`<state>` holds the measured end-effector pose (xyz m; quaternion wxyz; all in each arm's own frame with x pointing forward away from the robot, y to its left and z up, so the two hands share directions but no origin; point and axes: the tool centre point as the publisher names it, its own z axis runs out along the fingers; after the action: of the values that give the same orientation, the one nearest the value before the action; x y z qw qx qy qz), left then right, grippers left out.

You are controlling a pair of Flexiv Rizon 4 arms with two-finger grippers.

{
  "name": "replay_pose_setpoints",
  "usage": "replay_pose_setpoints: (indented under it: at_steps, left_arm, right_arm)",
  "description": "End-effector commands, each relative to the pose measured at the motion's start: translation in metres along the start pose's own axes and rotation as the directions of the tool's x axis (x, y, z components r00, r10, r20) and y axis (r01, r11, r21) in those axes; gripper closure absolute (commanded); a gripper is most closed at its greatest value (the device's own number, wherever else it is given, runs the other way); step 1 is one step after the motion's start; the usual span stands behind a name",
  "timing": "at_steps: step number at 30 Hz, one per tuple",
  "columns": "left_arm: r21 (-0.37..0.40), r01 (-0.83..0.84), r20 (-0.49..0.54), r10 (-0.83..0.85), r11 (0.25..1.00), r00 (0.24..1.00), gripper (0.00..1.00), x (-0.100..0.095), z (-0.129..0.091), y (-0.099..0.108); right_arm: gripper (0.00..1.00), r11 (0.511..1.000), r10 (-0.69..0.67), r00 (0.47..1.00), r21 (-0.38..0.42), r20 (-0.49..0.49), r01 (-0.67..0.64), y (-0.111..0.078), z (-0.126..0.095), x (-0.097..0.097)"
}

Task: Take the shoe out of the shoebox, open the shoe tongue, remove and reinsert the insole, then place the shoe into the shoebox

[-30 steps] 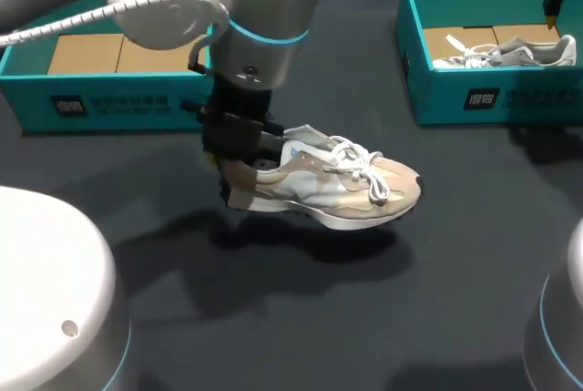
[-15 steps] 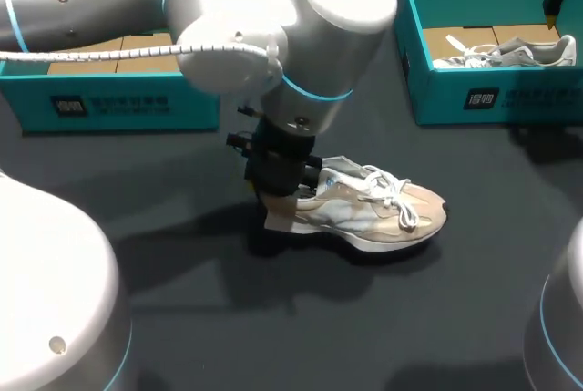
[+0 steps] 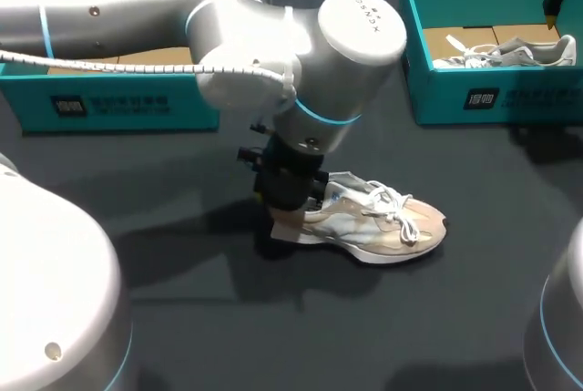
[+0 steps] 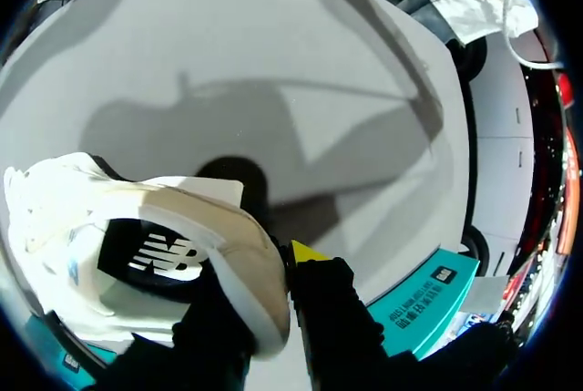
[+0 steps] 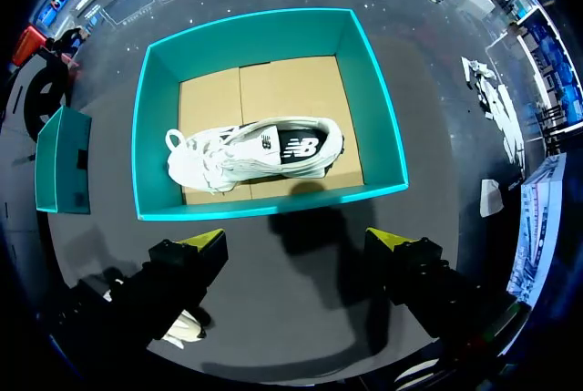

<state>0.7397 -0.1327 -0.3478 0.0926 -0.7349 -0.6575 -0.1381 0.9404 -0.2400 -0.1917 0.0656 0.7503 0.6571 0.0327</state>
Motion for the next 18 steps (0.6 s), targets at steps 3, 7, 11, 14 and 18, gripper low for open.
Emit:
replay_pose_setpoints:
  at_steps: [3, 7, 11, 14, 18]
  left_arm:
    - [-0.011, -0.007, -0.006, 0.007, 1.0, 1.0, 1.0, -0.0009, 0.0119, -0.003]
    - [-0.003, 0.0, -0.013, 0.0, 1.0, 1.0, 1.0, -0.002, 0.0145, -0.0039]
    - [0.011, 0.011, -0.02, -0.01, 1.0, 1.0, 1.0, -0.0031, 0.0161, -0.0045]
    - [0.025, 0.016, -0.022, -0.016, 1.0, 1.0, 1.0, -0.0037, 0.0166, -0.0048]
    - [0.034, 0.019, -0.026, -0.018, 0.999, 0.999, 1.0, -0.0052, 0.0187, -0.0057]
  right_arm:
    - [0.0, 1.0, 0.0, 1.0, -0.001, 0.0, 0.0, -0.001, -0.0003, -0.0002]
    - [0.0, 1.0, 0.0, 1.0, -0.001, 0.0, 0.0, -0.001, -0.0003, -0.0002]
    - [0.0, 1.0, 0.0, 1.0, -0.001, 0.0, 0.0, -0.001, -0.0003, -0.0002]
    - [0.0, 1.0, 0.0, 1.0, -0.001, 0.0, 0.0, -0.001, -0.0003, -0.0002]
    - [0.0, 1.0, 0.0, 1.0, -0.001, 0.0, 0.0, -0.001, -0.0003, -0.0002]
